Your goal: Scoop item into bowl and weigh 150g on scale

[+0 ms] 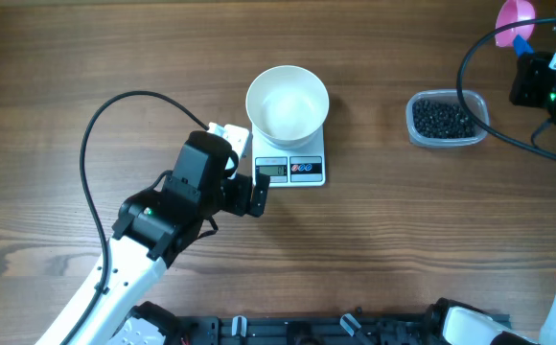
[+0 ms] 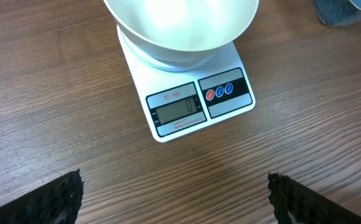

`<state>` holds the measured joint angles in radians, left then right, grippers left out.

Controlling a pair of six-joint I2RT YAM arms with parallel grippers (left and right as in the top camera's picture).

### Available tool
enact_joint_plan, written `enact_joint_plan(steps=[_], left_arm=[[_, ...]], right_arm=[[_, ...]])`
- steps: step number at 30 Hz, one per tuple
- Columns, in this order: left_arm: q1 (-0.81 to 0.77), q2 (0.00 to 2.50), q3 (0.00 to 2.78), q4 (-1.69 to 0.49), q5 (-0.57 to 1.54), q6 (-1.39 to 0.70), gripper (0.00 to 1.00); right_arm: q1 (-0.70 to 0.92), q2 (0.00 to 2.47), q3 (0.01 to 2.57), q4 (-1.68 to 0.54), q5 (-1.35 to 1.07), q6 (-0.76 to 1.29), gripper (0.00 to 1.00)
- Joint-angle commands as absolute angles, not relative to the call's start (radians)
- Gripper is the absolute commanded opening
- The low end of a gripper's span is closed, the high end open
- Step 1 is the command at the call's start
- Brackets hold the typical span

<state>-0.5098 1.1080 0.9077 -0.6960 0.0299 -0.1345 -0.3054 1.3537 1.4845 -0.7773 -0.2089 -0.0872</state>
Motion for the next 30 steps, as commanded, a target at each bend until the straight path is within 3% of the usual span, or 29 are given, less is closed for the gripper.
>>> enact_joint_plan(steps=[1,30], left_arm=[[-0.515,1.110,0.911,-0.699,0.021,-0.112,1.00],[-0.515,1.109,0.911,-0.699,0.021,-0.112,1.00]], right_arm=[[-0.300,1.353,1.497,-0.770,-0.226,-0.078,0.04],[-0.300,1.353,1.497,-0.770,-0.241,-0.075,0.04]])
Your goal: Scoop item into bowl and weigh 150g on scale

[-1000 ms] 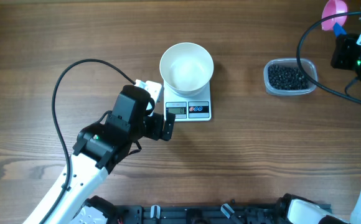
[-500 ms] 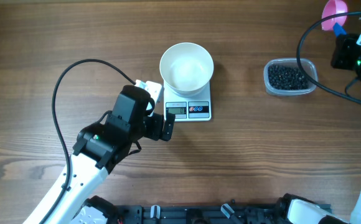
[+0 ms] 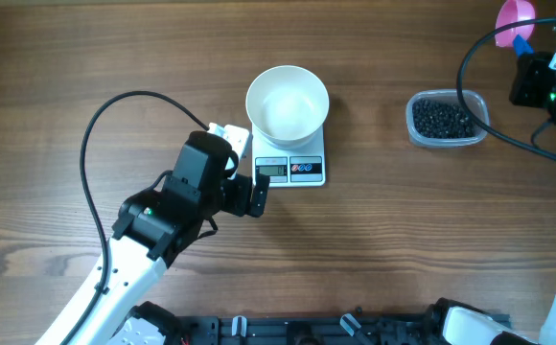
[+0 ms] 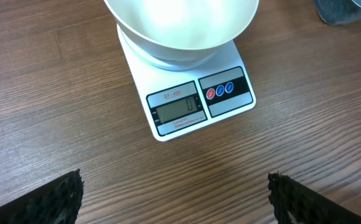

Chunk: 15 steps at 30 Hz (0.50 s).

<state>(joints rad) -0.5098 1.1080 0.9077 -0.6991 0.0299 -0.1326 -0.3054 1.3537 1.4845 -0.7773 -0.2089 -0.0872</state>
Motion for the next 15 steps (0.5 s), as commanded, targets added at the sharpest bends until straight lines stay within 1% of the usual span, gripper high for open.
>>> enact_joint_plan(steps=[1,5,9,15], left_arm=[[-0.515,1.109,0.911,-0.699,0.021,-0.112,1.00],[-0.515,1.109,0.911,-0.699,0.021,-0.112,1.00],[-0.515,1.109,0.911,-0.699,0.021,-0.112,1.00],[-0.515,1.109,0.911,-0.699,0.021,-0.112,1.00]], right_arm=[[-0.300,1.353,1.497,-0.770,-0.261,-0.075,0.04],[-0.300,1.353,1.497,-0.743,-0.326,-0.073,0.04],[-0.300,1.353,1.497,-0.721,-0.378,-0.024,0.04],[-0.300,1.362,1.497,-0.715,-0.395,0.006,0.04]])
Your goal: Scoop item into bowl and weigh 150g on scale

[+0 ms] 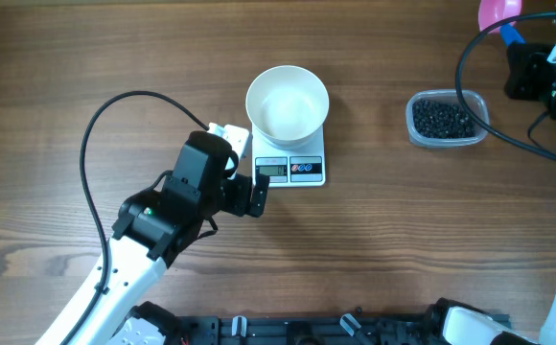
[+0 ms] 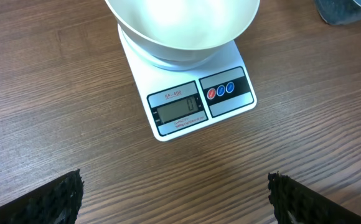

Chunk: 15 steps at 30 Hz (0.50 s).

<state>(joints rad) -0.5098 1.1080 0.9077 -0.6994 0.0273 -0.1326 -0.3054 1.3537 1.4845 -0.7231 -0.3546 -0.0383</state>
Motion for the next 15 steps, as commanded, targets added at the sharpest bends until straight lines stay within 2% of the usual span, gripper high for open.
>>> enact_joint_plan(steps=[1,8,15], left_arm=[[-0.515,1.109,0.911,-0.699,0.021,-0.112,1.00],[-0.515,1.109,0.911,-0.699,0.021,-0.112,1.00],[-0.515,1.109,0.911,-0.699,0.021,-0.112,1.00]], right_arm=[[-0.300,1.362,1.497,-0.714,-0.395,0.013,0.04],[-0.300,1.365,1.497,-0.704,-0.395,0.033,0.04],[-0.300,1.365,1.497,-0.704,-0.395,0.167,0.04]])
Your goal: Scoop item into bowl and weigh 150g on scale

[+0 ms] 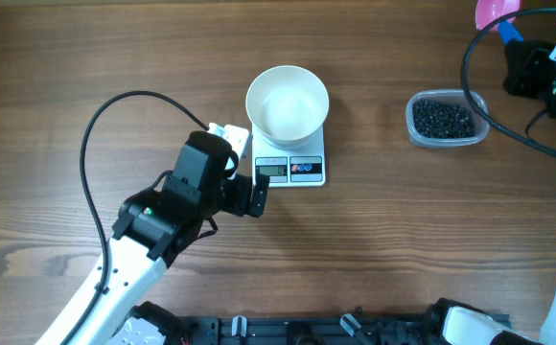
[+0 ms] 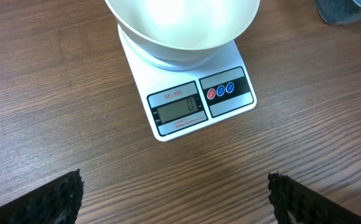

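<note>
An empty white bowl (image 1: 288, 103) stands on the white kitchen scale (image 1: 305, 171), whose display (image 2: 177, 112) reads 0. A clear tub of small dark pieces (image 1: 443, 119) sits to the right of the scale. At the far right corner my right gripper (image 1: 520, 50) is shut on the blue handle of a pink scoop (image 1: 494, 11), held beyond and to the right of the tub. My left gripper (image 2: 175, 199) stands open just in front of the scale, its black fingers (image 2: 59, 199) wide apart with only bare wood between them.
The brown wooden table (image 1: 403, 230) carries everything. A black cable (image 1: 91, 144) loops out from my left arm on the left. Another black cable (image 1: 465, 72) arcs over the tub's right side. A dark rail (image 1: 288, 331) runs along the near edge.
The pink scoop in my right gripper has shifted a little further left along the far edge. My left arm, the bowl, the scale and the tub have not moved.
At first my right gripper held the pink scoop at the far right corner and my left gripper stood open before the scale, which read 0. The scoop then sat further left and nearer the frame's top edge, and is a touch more so now.
</note>
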`<state>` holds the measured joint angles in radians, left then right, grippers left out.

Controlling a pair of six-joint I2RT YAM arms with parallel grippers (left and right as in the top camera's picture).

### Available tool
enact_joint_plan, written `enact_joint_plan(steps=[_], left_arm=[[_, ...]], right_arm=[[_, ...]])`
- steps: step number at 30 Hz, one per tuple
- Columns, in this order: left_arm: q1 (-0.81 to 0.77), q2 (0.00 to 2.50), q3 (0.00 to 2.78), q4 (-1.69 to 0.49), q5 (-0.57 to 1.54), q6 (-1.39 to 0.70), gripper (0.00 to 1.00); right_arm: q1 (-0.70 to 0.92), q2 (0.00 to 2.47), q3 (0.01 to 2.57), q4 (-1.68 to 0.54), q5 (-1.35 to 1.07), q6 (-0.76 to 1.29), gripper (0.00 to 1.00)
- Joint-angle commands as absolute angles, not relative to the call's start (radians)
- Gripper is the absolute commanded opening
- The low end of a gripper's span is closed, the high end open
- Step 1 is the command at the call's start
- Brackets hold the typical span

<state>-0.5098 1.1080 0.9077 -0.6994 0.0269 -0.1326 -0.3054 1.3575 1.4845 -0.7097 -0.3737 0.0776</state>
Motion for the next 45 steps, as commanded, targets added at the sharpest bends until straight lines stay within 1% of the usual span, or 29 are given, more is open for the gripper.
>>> enact_joint_plan(steps=[1,5,10,16,19,29,42,45], left_arm=[[-0.515,1.109,0.911,-0.699,0.021,-0.112,1.00],[-0.515,1.109,0.911,-0.699,0.021,-0.112,1.00],[-0.515,1.109,0.911,-0.699,0.021,-0.112,1.00],[-0.515,1.109,0.911,-0.699,0.021,-0.112,1.00],[-0.515,1.109,0.911,-0.699,0.021,-0.112,1.00],[-0.515,1.109,0.911,-0.699,0.021,-0.112,1.00],[-0.515,1.109,0.911,-0.699,0.021,-0.112,1.00],[-0.515,1.109,0.911,-0.699,0.021,-0.112,1.00]], right_arm=[[-0.300,1.365,1.497,-0.705,-0.395,0.177,0.04],[-0.300,1.365,1.497,-0.701,-0.387,0.281,0.04],[-0.300,1.366,1.497,-0.693,-0.321,0.419,0.04],[-0.300,1.366,1.497,-0.693,-0.321,0.462,0.04],[-0.300,1.366,1.497,-0.693,-0.321,0.535,0.04],[-0.300,1.368,1.497,-0.695,-0.268,0.609,0.04],[-0.300,1.368,1.497,-0.688,-0.261,0.602,0.04],[-0.300,1.368,1.497,-0.686,-0.222,0.601,0.04]])
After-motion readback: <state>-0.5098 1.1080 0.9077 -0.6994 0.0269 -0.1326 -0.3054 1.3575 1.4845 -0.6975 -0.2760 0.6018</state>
